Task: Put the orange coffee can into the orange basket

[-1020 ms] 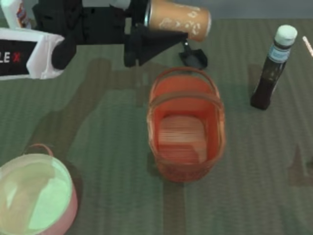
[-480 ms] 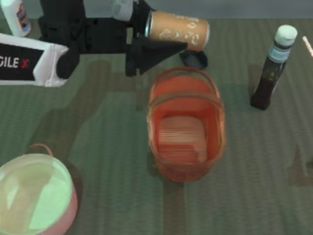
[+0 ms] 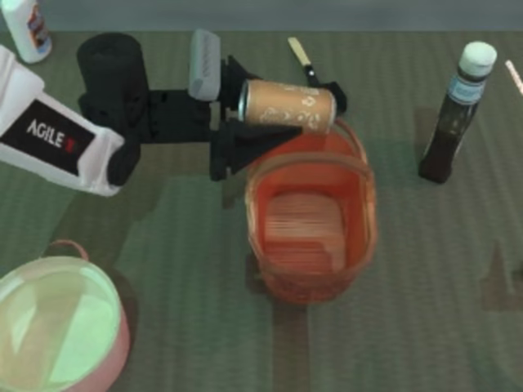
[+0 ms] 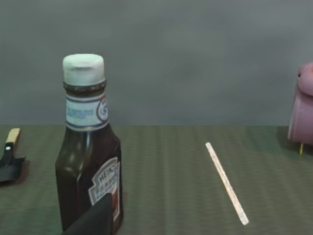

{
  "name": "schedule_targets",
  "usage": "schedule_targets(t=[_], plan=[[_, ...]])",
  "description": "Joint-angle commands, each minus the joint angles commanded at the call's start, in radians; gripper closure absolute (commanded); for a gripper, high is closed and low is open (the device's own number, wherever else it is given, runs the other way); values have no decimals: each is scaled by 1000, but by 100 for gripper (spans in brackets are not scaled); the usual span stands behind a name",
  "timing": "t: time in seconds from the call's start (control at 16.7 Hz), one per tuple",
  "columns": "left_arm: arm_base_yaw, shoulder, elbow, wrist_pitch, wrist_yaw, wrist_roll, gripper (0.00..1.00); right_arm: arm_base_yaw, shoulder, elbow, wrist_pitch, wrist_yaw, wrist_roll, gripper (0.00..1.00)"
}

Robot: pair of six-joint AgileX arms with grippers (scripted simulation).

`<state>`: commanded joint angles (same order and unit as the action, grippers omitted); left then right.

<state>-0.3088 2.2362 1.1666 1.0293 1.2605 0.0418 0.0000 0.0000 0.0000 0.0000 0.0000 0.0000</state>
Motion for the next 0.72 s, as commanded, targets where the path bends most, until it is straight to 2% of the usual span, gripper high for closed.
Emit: schedule_targets(t=[0.18,0.72], plan=[[0,0,0,0,0,0,100,0,0,0,0,0,0,0],[0,0,0,0,0,0,32,0,0,0,0,0,0,0]])
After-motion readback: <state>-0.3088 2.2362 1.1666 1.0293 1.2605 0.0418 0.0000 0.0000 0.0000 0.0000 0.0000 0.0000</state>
